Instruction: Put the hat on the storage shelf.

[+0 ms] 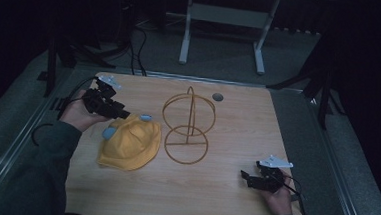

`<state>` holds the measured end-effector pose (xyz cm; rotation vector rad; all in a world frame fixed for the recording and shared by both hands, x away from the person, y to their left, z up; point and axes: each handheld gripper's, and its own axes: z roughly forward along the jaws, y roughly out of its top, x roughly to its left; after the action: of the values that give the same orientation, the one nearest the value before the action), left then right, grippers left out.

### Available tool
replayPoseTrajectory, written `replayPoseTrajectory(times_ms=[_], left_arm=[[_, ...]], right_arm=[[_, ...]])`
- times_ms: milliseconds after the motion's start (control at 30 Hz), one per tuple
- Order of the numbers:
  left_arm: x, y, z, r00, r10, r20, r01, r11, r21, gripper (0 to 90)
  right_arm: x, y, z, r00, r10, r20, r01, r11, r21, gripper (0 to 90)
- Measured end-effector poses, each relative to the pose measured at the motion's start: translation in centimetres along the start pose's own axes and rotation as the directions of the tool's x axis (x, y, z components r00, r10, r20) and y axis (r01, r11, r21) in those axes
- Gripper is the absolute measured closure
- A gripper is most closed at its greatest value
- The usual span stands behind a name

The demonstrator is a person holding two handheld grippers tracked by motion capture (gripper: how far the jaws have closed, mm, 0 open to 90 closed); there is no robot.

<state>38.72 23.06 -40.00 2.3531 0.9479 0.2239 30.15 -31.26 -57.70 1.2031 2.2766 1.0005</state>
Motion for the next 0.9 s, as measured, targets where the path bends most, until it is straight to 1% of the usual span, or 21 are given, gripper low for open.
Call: replayPoseTrajectory(times_ms=[133, 167, 300, 333, 433, 533, 567, 667, 733, 767, 900], left_arm=[[-0.1, 0.0, 0.1, 1.0000, 0.002, 0.003, -0.002, 1.0000, 0.009, 58.2], [-0.1, 0.1, 0.5, 1.0000, 0.005, 0.008, -0.005, 0.9996, 0.028, 58.9], [-0.2, 0.2, 0.7, 0.9999, 0.005, 0.013, -0.006, 0.9991, 0.042, 59.5], [-0.2, 0.2, 1.0, 0.9998, 0.008, 0.016, -0.009, 0.9984, 0.056, 59.6], [-0.2, 0.3, 1.3, 0.9997, 0.011, 0.022, -0.013, 0.9969, 0.077, 59.9], [-0.3, 0.3, 1.4, 0.9997, 0.010, 0.024, -0.012, 0.9966, 0.081, 60.0], [-0.3, 0.3, 1.6, 0.9994, 0.018, 0.030, -0.020, 0.9949, 0.099, 60.1], [-0.4, 0.3, 1.8, 0.9989, 0.023, 0.042, -0.027, 0.9935, 0.111, 60.1], [-0.4, 0.3, 1.8, 0.9989, 0.023, 0.042, -0.027, 0.9935, 0.111, 60.1], [-0.5, 0.4, 2.0, 0.9989, 0.024, 0.041, -0.029, 0.9912, 0.129, 60.1], [-0.4, 0.4, 2.2, 0.9989, 0.027, 0.038, -0.032, 0.9892, 0.143, 60.1]], right_arm=[[0.0, 0.0, 0.0, 1.0000, 0.000, 0.000, 0.000, 1.000, 0.000, 22.0], [0.0, 0.0, 0.0, 1.0000, 0.000, 0.000, 0.000, 1.000, 0.000, 22.0], [0.0, 0.0, 0.0, 1.0000, 0.000, 0.000, 0.000, 1.000, 0.000, 22.0], [0.0, 0.0, 0.0, 1.0000, 0.000, 0.000, 0.000, 1.000, 0.000, 22.1], [0.0, 0.0, 0.0, 1.0000, 0.000, 0.000, 0.000, 1.000, 0.000, 22.0], [0.0, 0.0, 0.0, 1.0000, 0.000, 0.000, 0.000, 1.000, 0.000, 22.1], [0.0, 0.0, 0.0, 1.0000, 0.000, 0.000, 0.000, 1.000, 0.000, 22.0], [0.0, 0.0, 0.0, 1.0000, 0.000, 0.000, 0.000, 1.000, 0.000, 22.0], [0.0, 0.0, 0.0, 1.0000, 0.000, 0.000, 0.000, 1.000, 0.000, 22.0], [0.0, 0.0, 0.0, 1.0000, 0.000, 0.000, 0.000, 1.000, 0.000, 22.0], [0.0, 0.0, 0.0, 1.0000, 0.000, 0.000, 0.000, 1.000, 0.000, 22.0]])
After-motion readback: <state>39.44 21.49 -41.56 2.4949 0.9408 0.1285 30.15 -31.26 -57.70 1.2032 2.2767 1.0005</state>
